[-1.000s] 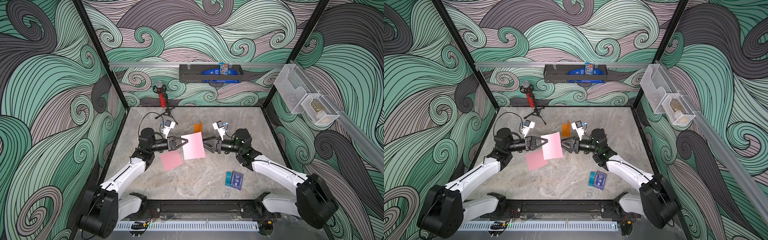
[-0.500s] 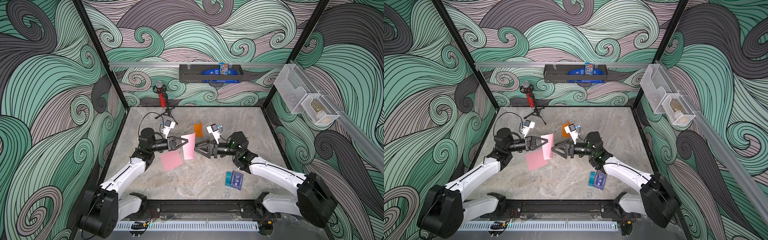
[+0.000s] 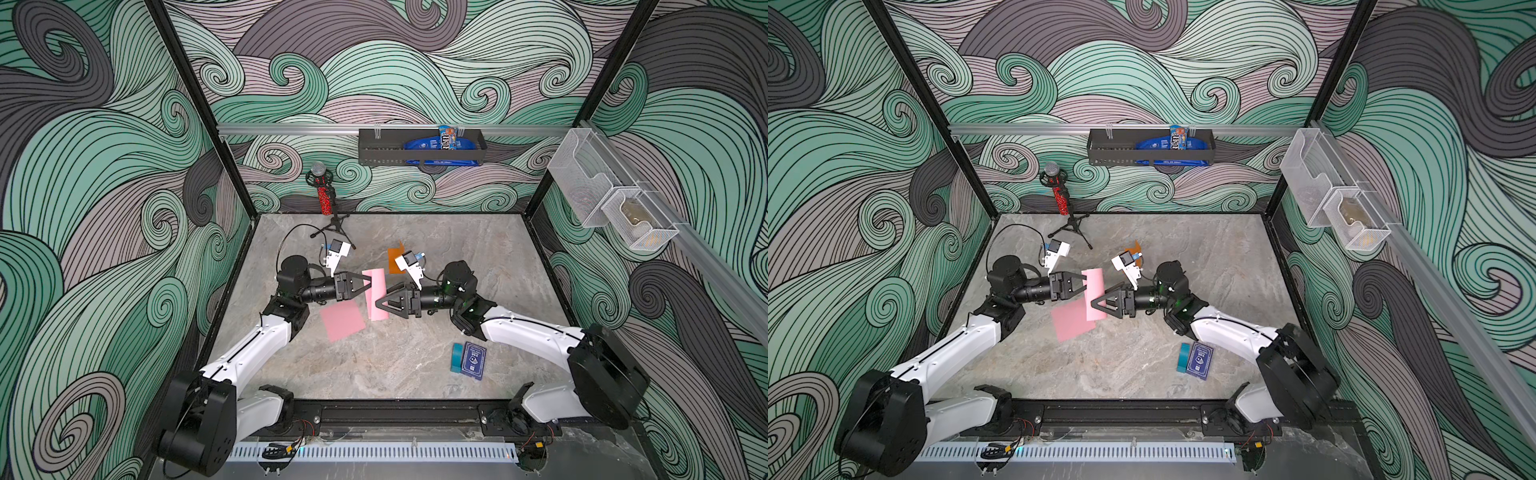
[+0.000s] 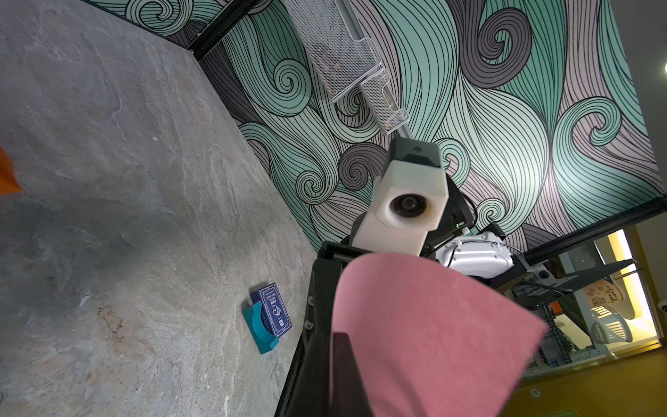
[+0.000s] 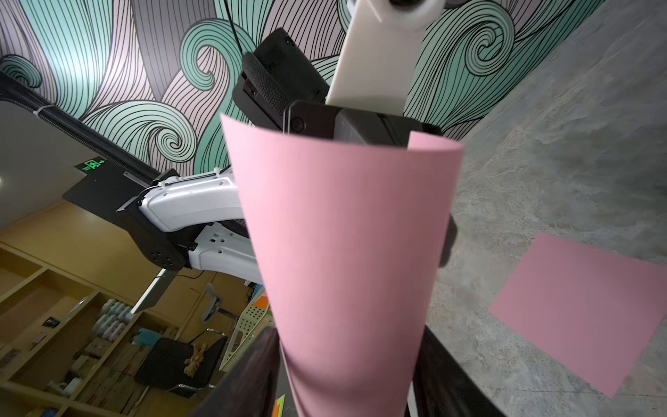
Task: Fold the square paper along the opposite sides
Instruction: Fold the paper.
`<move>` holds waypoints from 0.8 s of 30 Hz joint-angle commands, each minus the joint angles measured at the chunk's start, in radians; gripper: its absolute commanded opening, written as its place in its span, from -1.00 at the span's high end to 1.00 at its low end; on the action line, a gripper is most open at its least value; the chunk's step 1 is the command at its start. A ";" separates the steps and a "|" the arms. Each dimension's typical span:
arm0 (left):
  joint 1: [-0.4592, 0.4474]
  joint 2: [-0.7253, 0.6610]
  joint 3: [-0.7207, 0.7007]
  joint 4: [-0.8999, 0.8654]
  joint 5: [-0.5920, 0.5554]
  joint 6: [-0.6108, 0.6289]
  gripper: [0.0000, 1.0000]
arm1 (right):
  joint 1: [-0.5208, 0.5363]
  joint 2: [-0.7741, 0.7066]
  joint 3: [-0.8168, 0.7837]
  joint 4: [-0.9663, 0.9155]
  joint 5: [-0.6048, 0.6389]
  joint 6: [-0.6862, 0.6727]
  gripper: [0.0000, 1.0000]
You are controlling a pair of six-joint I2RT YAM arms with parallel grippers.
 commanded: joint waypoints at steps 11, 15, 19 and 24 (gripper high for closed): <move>-0.003 -0.001 0.044 0.057 0.028 -0.038 1.00 | 0.007 0.027 0.019 0.084 -0.049 0.017 0.12; -0.003 -0.005 0.043 0.059 0.028 -0.041 1.00 | 0.007 0.037 0.026 0.073 -0.039 0.011 0.18; -0.003 -0.010 0.042 0.060 0.028 -0.042 1.00 | 0.007 0.052 0.030 0.069 -0.034 0.011 0.20; -0.003 -0.012 0.038 0.059 0.027 -0.041 1.00 | 0.006 0.061 0.037 0.066 -0.033 0.009 0.23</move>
